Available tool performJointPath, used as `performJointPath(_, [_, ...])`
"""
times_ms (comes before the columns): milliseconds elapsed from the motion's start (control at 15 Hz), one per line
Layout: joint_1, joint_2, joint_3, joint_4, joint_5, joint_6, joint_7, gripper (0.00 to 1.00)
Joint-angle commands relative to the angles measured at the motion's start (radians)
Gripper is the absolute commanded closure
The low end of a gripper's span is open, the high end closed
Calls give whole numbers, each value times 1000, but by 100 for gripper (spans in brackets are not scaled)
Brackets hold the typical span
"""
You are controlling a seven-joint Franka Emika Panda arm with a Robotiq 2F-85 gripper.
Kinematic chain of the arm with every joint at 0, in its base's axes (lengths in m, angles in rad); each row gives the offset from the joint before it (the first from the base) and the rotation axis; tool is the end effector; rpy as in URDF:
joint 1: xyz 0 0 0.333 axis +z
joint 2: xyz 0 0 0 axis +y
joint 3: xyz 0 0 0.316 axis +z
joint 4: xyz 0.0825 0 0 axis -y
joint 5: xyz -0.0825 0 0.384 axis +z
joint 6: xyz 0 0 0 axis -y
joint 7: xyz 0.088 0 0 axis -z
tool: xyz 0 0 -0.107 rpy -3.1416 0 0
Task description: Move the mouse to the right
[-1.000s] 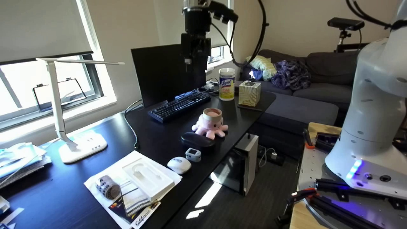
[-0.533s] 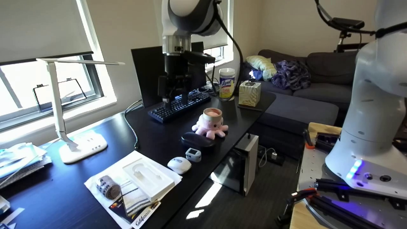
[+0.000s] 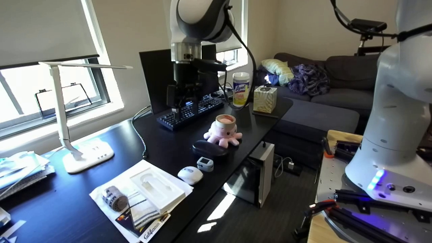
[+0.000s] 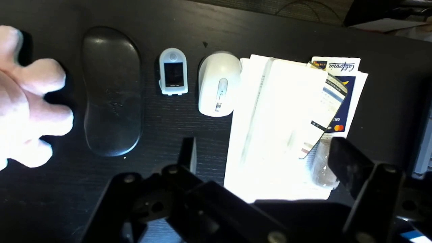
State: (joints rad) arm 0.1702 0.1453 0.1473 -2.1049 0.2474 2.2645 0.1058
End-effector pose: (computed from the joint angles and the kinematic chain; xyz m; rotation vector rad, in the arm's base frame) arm 0.5380 0.1821 0.3525 -2.9295 -0.0772 0.0451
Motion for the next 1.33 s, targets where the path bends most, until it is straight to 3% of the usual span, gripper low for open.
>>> performJointPath(0, [5,72,19,-12,55,93,16,0])
performJointPath(133, [10,117,26,-21,67,144,20,0])
performJointPath(400, [53,217,13,-24,-33,235,98,0])
performJointPath(800, [160,333,-50,42,-228,238,264,0])
performJointPath(1267, [184,390,-65,60,-214,342,333,0])
